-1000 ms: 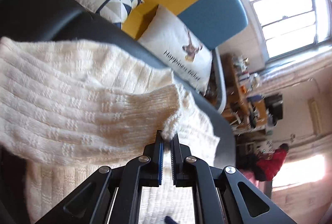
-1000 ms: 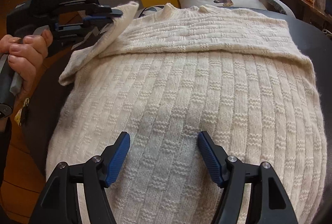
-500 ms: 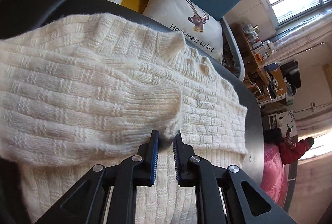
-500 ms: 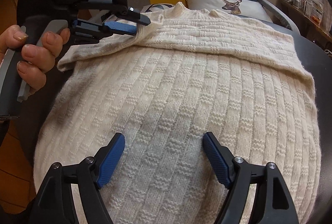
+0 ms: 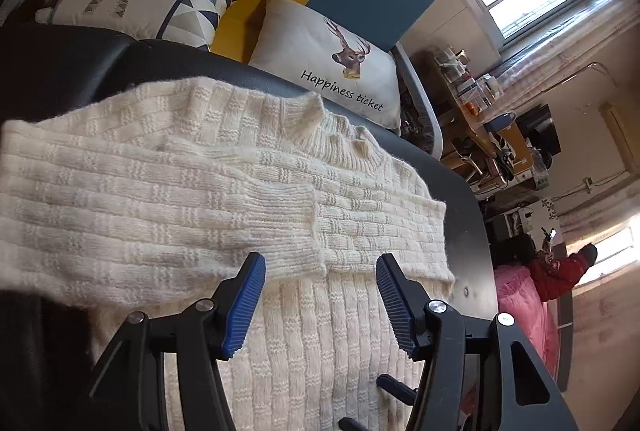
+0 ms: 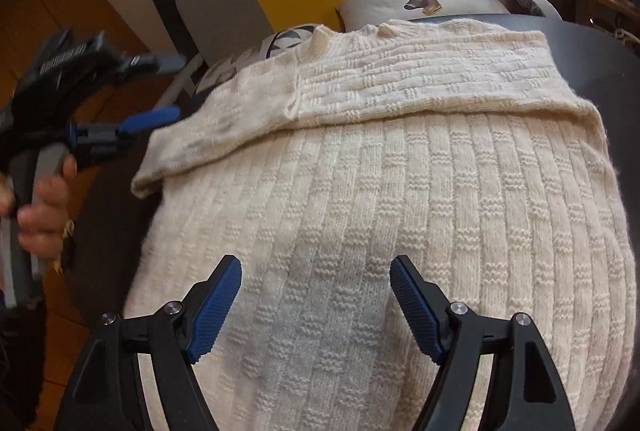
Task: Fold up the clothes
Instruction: 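Grasp the sweater side edge with the right gripper and fold it inward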
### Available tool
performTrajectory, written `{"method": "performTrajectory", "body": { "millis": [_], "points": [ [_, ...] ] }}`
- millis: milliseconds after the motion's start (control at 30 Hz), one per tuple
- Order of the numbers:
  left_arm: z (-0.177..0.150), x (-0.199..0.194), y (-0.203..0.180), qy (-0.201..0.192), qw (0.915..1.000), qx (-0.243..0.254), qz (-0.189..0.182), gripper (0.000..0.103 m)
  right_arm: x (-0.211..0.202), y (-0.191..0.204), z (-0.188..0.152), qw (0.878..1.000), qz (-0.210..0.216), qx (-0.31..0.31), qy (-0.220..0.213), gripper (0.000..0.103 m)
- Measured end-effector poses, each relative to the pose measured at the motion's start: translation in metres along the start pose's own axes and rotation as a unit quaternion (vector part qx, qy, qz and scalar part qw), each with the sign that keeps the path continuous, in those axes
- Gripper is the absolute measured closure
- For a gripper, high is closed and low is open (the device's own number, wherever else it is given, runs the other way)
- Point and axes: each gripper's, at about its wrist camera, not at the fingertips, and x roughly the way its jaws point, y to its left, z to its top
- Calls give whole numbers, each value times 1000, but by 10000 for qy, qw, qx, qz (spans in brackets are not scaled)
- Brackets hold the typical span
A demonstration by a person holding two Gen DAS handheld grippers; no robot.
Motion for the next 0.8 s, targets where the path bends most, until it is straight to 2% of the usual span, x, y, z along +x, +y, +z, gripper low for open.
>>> {"method": "performTrajectory", "body": {
  "millis": [167, 333, 433, 500, 567, 633, 667, 733, 800],
  "points": [
    [-14, -46, 58, -373, 9964, -738, -207, 43, 12, -14, 37, 9938, 856, 709, 72, 38],
    [-29, -89, 114, -722, 9860, -1446, -400, 43, 39, -22, 67, 9836, 1102, 1426, -2, 51],
    [-39, -98, 137, -808, 9810, -1707, -444, 43, 61, -30, 74, 9662, 1579, 2037, 65, 53],
    [-45, -99, 146, -805, 9796, -1787, -451, 43, 76, -28, 77, 9619, 1614, 2200, 173, 53],
    [-48, -99, 152, -795, 9793, -1809, -447, 43, 90, -31, 76, 9476, 1856, 2596, 167, 53],
    [-51, -98, 158, -776, 9786, -1856, -440, 43, 103, -27, 73, 9403, 1969, 2765, 235, 53],
    [-52, -98, 161, -765, 9781, -1887, -436, 43, 107, -20, 73, 9416, 2030, 2677, 232, 54],
    [-54, -96, 168, -745, 9762, -1988, -451, 43, 114, -6, 73, 9459, 2016, 2533, 215, 67],
    [-54, -94, 174, -744, 9742, -2075, -479, 43, 121, 6, 75, 9506, 1914, 2435, 203, 76]
  ]
}}
